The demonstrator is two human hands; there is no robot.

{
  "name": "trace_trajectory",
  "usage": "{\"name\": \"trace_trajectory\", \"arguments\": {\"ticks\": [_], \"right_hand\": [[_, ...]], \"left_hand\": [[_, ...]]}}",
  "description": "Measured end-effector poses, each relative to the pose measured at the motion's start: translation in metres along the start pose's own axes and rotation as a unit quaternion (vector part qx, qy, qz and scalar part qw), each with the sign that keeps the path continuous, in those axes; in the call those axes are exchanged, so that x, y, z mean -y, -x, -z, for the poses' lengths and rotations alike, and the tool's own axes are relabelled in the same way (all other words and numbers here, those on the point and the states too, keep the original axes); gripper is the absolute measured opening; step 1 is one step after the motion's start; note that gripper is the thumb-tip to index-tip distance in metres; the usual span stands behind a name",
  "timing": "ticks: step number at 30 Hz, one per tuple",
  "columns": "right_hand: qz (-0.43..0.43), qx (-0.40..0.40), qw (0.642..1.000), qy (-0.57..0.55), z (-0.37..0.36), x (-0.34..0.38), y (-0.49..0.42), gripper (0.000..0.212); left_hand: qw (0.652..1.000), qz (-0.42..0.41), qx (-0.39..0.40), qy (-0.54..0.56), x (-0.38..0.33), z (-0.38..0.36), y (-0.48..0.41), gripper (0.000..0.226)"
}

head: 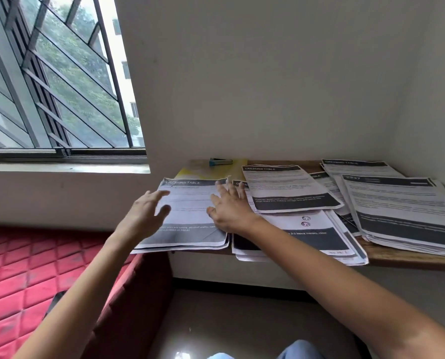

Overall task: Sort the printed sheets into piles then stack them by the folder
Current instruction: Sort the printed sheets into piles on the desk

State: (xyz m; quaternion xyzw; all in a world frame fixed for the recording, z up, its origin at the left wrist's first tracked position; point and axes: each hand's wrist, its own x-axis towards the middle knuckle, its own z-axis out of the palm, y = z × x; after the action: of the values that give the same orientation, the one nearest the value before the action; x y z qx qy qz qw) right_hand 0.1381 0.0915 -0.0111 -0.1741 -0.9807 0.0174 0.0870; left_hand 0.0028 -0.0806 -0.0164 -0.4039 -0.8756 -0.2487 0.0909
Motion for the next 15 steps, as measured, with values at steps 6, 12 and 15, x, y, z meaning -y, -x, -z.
{"name": "trace_trajectory", "arguments": {"ticks": [6, 12, 15], "right_hand": [[0.010, 0.117, 0.993, -0.023, -0.011, -0.002, -0.001, 0.058], [0.018, 0.115, 0.991, -0.071, -0.008, -0.004, -0.002, 0.056], [0.019, 0.065, 0.987, -0.145, 0.005, -0.012, -0.001, 0.053]], "left_hand": [[0.977, 0.005, 0.198, -0.084, -0.022, -0.031, -0.002, 0.051], [0.975, 0.018, 0.201, -0.094, -0.026, -0.033, 0.000, 0.051], [0.979, 0.011, 0.183, -0.087, -0.035, -0.029, -0.009, 0.054]]}}
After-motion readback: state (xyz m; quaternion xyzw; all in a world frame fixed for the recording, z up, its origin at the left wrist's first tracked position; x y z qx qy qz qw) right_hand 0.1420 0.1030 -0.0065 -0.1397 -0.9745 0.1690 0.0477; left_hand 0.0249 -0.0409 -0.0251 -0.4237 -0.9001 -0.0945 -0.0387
